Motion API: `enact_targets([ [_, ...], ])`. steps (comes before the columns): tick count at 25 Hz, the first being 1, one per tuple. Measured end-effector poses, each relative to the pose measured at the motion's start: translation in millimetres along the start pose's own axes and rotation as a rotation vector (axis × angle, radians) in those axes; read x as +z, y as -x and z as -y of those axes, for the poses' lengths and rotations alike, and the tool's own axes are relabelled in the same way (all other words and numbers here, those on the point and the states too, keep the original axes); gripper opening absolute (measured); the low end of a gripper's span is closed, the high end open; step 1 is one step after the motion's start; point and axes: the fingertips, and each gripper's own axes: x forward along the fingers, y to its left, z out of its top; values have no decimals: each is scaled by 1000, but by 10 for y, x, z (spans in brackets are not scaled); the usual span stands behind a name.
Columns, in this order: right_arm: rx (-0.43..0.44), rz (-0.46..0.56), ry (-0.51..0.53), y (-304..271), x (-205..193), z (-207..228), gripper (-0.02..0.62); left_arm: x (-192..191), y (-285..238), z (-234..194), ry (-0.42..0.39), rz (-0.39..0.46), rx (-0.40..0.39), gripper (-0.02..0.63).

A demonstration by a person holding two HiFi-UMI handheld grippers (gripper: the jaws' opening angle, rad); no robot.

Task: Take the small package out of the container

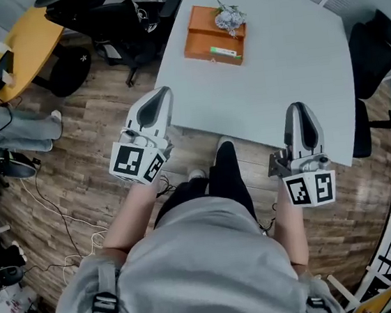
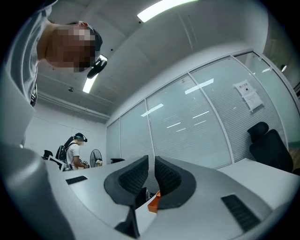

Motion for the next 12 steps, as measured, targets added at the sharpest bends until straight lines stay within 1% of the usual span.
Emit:
enact_targets([
  [4,53,13,-15,-487,24,371,71,58,-511,-82,14,22,22,21],
  [8,111,22,-21,-998,135,821,71,203,-1133,-214,-30,62,97,20],
  [12,148,19,-28,-1351,150,1239,71,264,-1609,-277,-55,81,139,21],
])
